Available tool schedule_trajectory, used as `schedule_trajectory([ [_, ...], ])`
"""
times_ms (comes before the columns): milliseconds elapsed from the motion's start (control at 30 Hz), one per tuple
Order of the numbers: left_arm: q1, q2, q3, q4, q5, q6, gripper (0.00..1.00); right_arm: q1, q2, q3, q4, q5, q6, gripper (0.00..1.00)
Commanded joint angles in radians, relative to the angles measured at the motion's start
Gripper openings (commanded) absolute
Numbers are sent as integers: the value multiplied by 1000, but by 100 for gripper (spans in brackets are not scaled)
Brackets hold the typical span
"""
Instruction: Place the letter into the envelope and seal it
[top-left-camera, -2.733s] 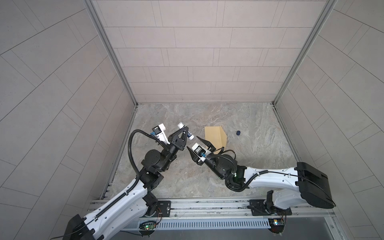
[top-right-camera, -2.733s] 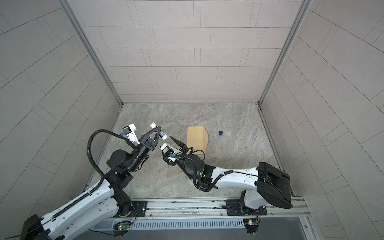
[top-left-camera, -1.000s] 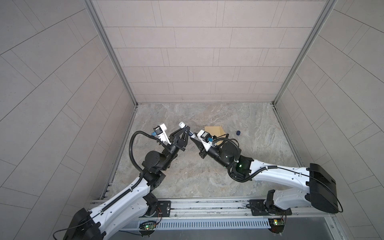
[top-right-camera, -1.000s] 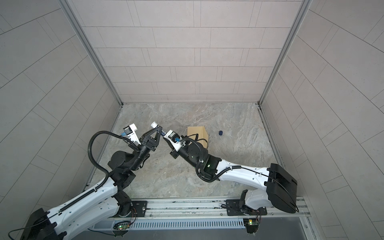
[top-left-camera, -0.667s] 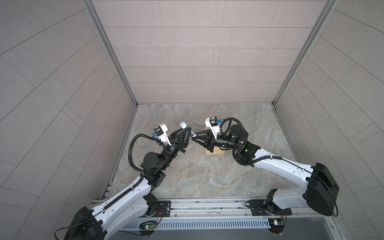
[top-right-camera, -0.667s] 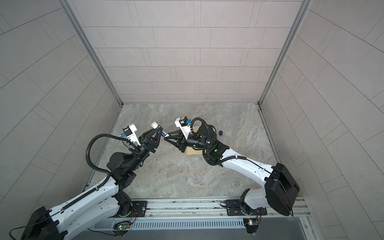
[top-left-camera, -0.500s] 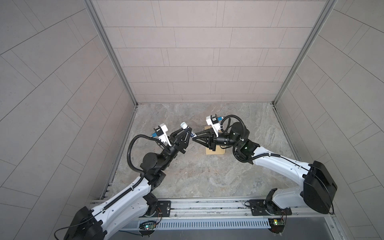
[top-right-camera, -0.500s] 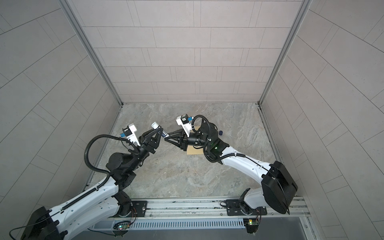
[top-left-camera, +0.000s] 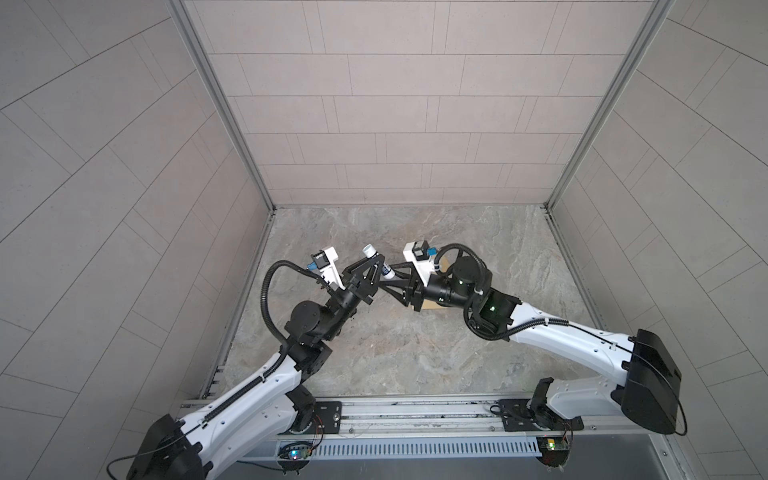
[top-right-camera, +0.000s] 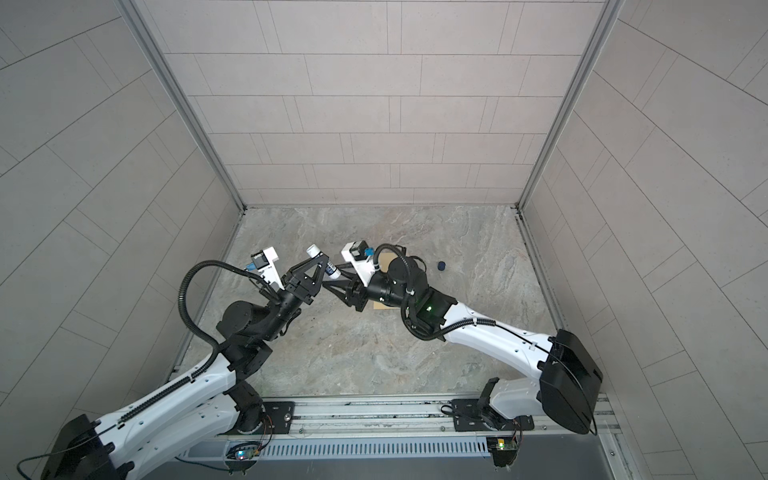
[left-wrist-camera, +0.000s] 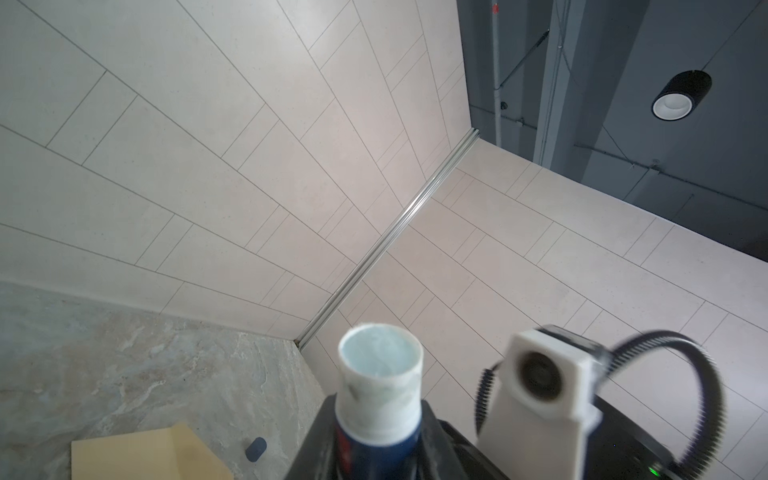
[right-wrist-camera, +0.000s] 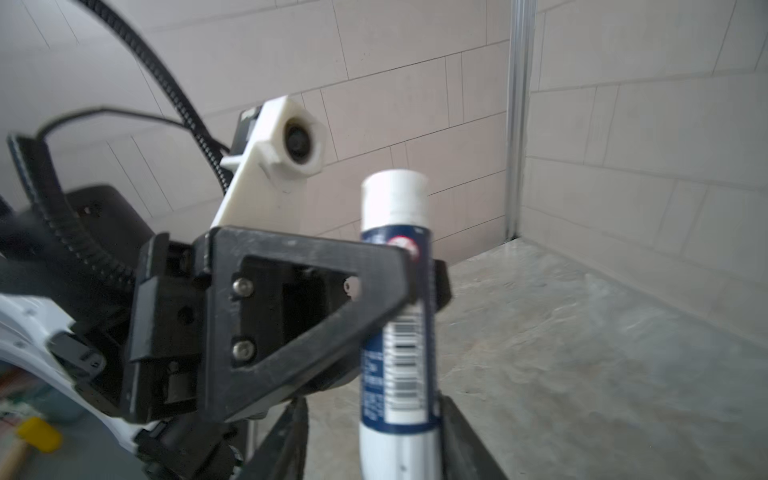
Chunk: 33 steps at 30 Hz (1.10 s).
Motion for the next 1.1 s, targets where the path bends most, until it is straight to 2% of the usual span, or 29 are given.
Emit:
schedule_trajectory([
  [0,-6,-17,23,-40,-53,-69,0,108,-25,-17,-22,392,-347,64],
  [100,-6,-20,20,-40,-65,-75,0,185,0,-28,48,546,-457,65],
  [200,-7,-27,18,-42,-69,-76,0,252,31,-58,196,698,-563,59],
  [300,-7,-29,16,-46,-71,-75,0,279,49,-77,298,761,-606,54],
  [567,-7,-25,17,-47,-72,-76,0,286,55,-81,332,780,-599,46],
  [667,-7,-25,18,-46,-72,-75,0,284,62,-72,326,786,-590,40],
  [967,-6,-28,19,-43,-70,-76,0,282,96,-40,288,820,-564,42],
  [1067,-7,-28,18,-43,-72,-79,0,281,99,-33,285,825,-558,37],
])
